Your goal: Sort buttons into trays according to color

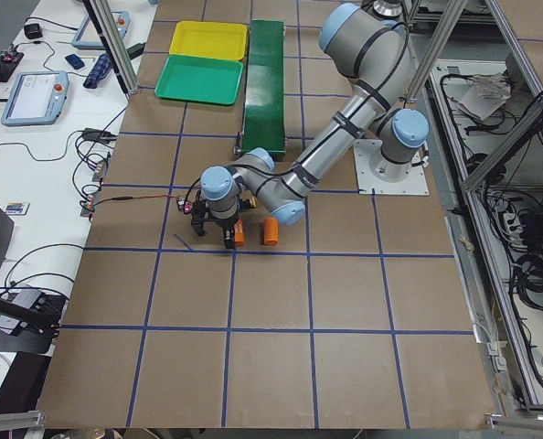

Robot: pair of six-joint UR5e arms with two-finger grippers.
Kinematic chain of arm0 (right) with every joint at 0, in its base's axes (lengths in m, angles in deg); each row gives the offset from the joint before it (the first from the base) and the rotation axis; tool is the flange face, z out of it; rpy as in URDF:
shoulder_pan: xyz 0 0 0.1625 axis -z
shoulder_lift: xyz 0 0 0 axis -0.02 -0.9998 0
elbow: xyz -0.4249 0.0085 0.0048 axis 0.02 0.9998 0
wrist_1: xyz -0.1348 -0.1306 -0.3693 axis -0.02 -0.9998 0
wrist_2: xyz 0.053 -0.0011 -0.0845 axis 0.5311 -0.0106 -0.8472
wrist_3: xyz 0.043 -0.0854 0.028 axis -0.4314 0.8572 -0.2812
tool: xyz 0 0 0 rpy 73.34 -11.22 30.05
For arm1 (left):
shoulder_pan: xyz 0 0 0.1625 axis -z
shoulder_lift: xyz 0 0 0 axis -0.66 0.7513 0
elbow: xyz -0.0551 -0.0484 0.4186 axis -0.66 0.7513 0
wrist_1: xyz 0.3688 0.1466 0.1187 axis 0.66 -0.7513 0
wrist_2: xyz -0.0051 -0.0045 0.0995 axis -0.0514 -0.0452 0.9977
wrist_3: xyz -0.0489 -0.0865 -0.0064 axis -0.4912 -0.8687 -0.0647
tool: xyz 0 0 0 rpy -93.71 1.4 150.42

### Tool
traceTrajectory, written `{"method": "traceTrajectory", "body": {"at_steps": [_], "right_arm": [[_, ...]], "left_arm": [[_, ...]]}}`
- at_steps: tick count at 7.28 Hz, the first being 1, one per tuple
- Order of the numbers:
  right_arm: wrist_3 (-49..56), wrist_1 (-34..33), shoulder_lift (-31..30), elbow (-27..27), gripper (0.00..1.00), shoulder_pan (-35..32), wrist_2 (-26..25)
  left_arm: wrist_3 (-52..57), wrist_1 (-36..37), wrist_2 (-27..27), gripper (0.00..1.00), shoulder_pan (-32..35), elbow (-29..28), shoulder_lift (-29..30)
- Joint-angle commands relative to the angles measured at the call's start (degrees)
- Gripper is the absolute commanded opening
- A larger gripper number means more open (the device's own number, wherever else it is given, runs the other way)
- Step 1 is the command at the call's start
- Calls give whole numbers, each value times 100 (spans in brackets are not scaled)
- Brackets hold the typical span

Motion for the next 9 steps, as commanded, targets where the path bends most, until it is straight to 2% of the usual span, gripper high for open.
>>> {"method": "traceTrajectory", "body": {"at_steps": [1,2,3,6,7,9], "right_arm": [[1,-6,7,0,100,0,0],[10,2,7,0,100,0,0],[10,-6,7,0,100,0,0],[19,-6,-2,0,100,9,-53],[19,-6,7,0,100,0,-35],[71,-478,7,9,100,9,-88]], "left_arm": [[21,-211,9,60,9,-49,1],[21,-474,9,8,9,-136,-25],[30,-529,9,0,26,-137,-147],[39,-1062,-61,0,367,-469,-849],[21,-1327,-9,0,900,-645,-1148],[-337,-1881,-87,0,1684,-569,-1492]]}}
